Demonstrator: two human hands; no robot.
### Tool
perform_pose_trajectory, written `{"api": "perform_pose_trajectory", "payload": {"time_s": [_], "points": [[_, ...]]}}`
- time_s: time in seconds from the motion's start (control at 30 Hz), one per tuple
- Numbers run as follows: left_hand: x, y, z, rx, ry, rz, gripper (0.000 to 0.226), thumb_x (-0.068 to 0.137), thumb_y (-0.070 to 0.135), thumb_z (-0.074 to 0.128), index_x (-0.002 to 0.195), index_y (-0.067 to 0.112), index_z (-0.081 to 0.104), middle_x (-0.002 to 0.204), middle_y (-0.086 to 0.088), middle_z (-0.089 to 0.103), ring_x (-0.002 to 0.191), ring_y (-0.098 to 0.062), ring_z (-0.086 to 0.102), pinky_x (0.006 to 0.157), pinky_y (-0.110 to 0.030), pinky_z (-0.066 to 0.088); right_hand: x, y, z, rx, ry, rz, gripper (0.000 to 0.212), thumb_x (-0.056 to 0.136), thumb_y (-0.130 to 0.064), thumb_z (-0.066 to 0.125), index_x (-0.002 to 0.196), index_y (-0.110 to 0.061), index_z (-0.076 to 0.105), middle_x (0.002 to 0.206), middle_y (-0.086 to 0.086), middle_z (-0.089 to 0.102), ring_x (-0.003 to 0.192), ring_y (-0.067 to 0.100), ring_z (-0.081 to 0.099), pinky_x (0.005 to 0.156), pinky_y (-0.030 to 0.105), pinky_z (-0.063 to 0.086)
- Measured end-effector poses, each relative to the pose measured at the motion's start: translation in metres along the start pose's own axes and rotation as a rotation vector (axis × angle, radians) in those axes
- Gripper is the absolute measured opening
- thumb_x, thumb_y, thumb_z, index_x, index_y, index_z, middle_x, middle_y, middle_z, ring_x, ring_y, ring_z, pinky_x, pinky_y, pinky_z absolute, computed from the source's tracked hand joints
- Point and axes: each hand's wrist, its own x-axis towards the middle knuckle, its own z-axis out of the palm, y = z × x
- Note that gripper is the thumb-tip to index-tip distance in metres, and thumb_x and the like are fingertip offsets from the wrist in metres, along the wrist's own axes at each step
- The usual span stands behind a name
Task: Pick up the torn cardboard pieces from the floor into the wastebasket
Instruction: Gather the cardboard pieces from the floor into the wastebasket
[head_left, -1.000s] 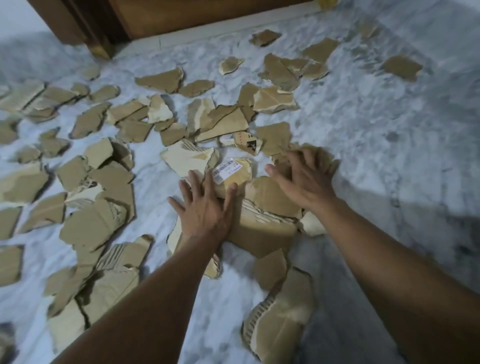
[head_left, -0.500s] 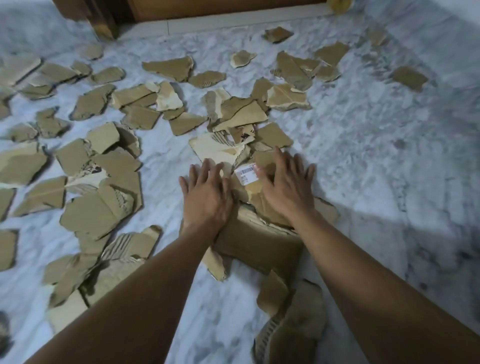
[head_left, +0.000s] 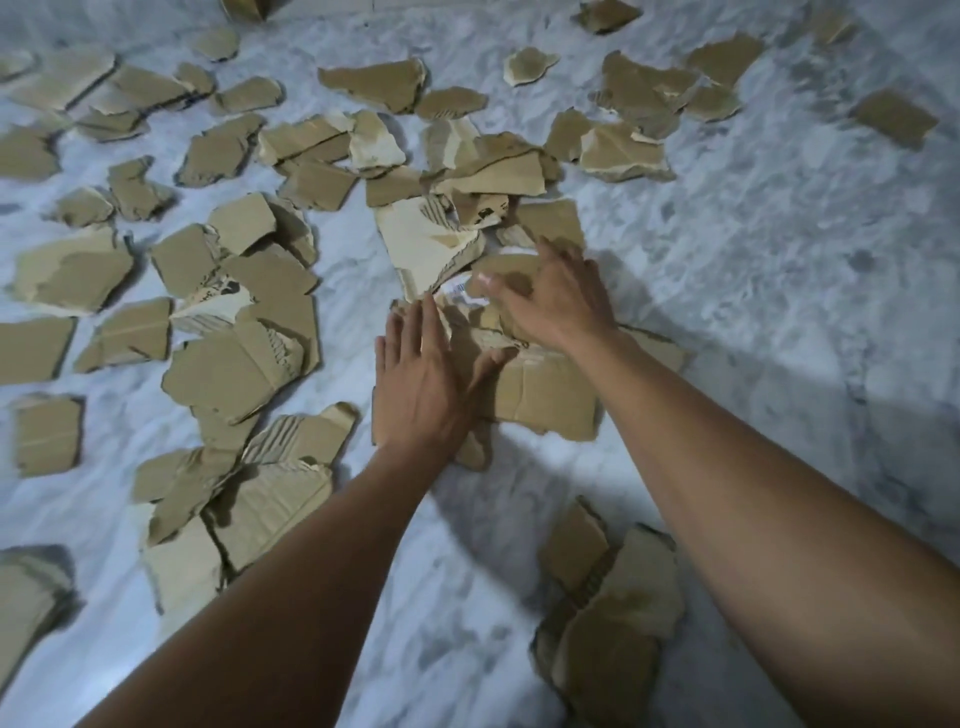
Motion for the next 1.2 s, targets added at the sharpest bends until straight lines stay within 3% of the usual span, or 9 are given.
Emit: {"api": "perform_pose_trajectory", "payload": {"time_s": [0.17,0.37,0.5,0.6,0.67,0.8,0.9,1.07,1.2], "points": [[0.017,-0.002,0.001,-0.102,0.101,-0.037,0.086,0.097,0.064,0.044,0.161,0.016,0.013,0.158,-0.013,0.03,0.142,-0.032,0.03,0.114,-0.048,0.035,-0.011,0.003,-0.002,0.029,-0.054,-0.008,0.093,0.081,-0.085,0.042,0.147,-0.018,0.041,0.134,0.016,0.053,0.12,0.038,0.053,0.095,0.047,0.05],[0.034,-0.005,0.003,-0.278,0.192,-0.013,0.051,0.105,0.03,0.038,0.153,0.015,0.031,0.149,-0.011,0.041,0.134,-0.029,0.044,0.103,-0.044,0.043,-0.024,-0.009,0.001,0.139,-0.007,0.01,0.067,0.088,-0.067,0.056,0.133,-0.021,0.038,0.123,0.007,0.06,0.104,0.034,0.064,0.084,0.045,0.055],[0.035,-0.008,-0.011,-0.39,0.229,0.008,0.055,0.099,0.018,0.051,0.151,0.014,0.036,0.14,-0.011,0.054,0.126,-0.026,0.055,0.106,-0.041,0.045,-0.036,-0.005,0.006,0.331,0.094,0.063,0.055,0.091,-0.047,0.065,0.134,-0.026,0.039,0.104,0.0,0.069,0.089,0.028,0.067,0.064,0.034,0.047],[0.036,-0.028,-0.047,-0.107,0.449,-0.026,0.06,0.095,0.039,0.055,0.149,0.022,0.037,0.142,-0.009,0.053,0.132,-0.03,0.045,0.11,-0.05,0.036,-0.043,-0.009,0.002,0.333,0.089,0.047,0.062,0.093,-0.041,0.061,0.147,-0.031,0.034,0.103,0.001,0.067,0.088,0.027,0.064,0.062,0.032,0.041],[0.034,-0.066,-0.072,0.097,0.503,-0.275,0.074,0.09,0.062,0.049,0.153,0.026,0.03,0.155,-0.012,0.038,0.144,-0.034,0.03,0.116,-0.056,0.025,-0.045,-0.017,0.002,0.292,0.103,0.035,0.053,0.093,-0.044,0.057,0.142,-0.03,0.042,0.118,0.005,0.067,0.103,0.032,0.064,0.071,0.033,0.04],[0.021,-0.129,-0.089,0.022,0.137,-0.877,0.11,0.075,0.091,0.035,0.161,0.03,0.005,0.168,-0.017,-0.004,0.152,-0.047,-0.008,0.117,-0.068,-0.005,-0.043,-0.048,0.01,0.213,0.109,0.023,0.064,0.092,-0.069,0.048,0.135,-0.022,0.047,0.129,0.007,0.061,0.112,0.032,0.061,0.076,0.035,0.036],[0.007,-0.132,-0.08,0.075,-0.028,-0.786,0.104,0.081,0.09,0.022,0.161,0.026,0.007,0.168,-0.018,-0.004,0.152,-0.047,-0.007,0.117,-0.066,-0.006,-0.043,-0.077,0.023,0.127,0.064,-0.019,0.082,0.089,-0.078,0.042,0.143,-0.016,0.039,0.138,0.013,0.054,0.117,0.036,0.059,0.078,0.038,0.039],[-0.008,-0.123,-0.088,-0.051,0.095,-0.57,0.062,0.1,0.059,0.036,0.152,0.026,0.034,0.158,-0.015,0.03,0.147,-0.035,0.022,0.116,-0.055,0.02,-0.058,-0.12,0.047,0.19,-0.002,-0.071,0.08,0.09,-0.072,0.049,0.149,-0.018,0.038,0.147,0.011,0.048,0.127,0.035,0.053,0.093,0.04,0.046],[-0.006,-0.117,-0.105,-0.284,0.075,-0.67,0.085,0.087,0.069,0.056,0.155,0.025,0.031,0.157,-0.015,0.032,0.144,-0.039,0.027,0.114,-0.051,0.028,-0.07,-0.134,0.063,0.322,0.018,-0.087,0.075,0.091,-0.059,0.061,0.151,-0.02,0.04,0.148,0.005,0.05,0.13,0.027,0.053,0.1,0.037,0.045]]}}
